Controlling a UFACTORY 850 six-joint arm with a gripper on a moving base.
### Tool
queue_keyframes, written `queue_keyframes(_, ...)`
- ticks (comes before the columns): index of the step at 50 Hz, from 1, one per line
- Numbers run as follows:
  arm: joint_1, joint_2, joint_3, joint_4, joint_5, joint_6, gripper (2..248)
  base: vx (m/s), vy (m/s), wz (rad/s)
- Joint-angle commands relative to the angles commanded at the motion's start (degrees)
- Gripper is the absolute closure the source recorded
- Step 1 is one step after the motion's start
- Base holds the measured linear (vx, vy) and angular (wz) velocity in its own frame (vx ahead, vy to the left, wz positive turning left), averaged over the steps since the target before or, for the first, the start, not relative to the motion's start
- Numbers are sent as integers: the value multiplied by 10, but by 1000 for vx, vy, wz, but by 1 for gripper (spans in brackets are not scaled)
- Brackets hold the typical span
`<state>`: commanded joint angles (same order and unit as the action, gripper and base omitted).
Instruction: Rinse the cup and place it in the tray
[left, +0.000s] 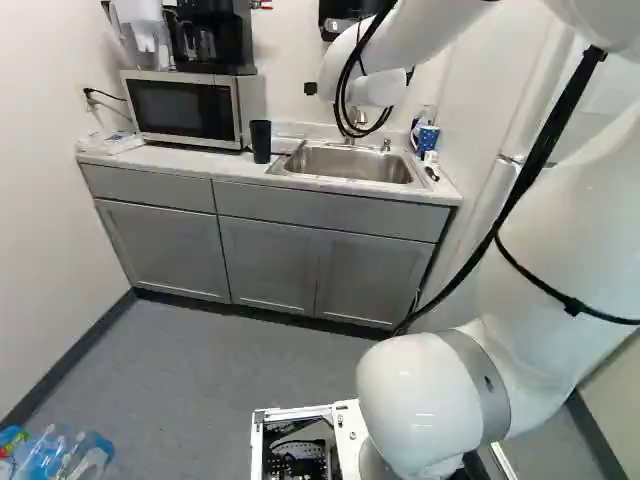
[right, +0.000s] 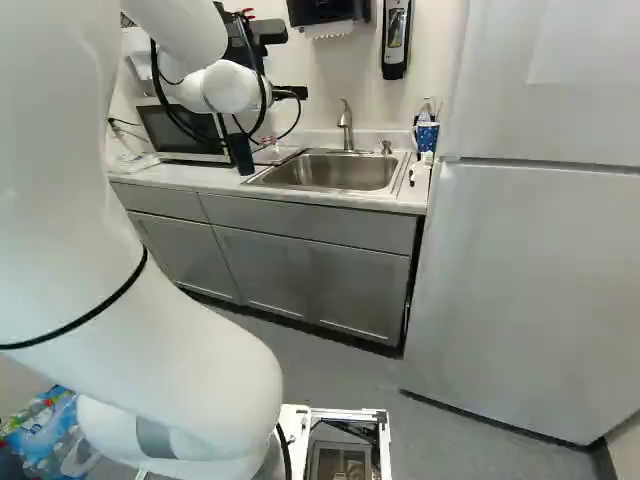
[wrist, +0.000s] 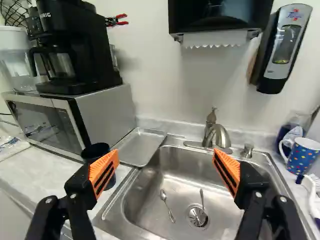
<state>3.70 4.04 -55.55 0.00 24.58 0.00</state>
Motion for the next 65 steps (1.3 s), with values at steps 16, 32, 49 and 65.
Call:
queue_keyframes(16, 0, 0, 0, 0, 0, 0, 3, 152, -11, 220)
queue_keyframes(32, 0, 0, 0, 0, 0, 0, 3, 147, -79, 38)
queue_keyframes(49, 0, 0, 0, 0, 0, 0, 3, 136, -85, 9)
queue_keyframes(65, 0, 0, 0, 0, 0, 0, 3, 97, -86, 7)
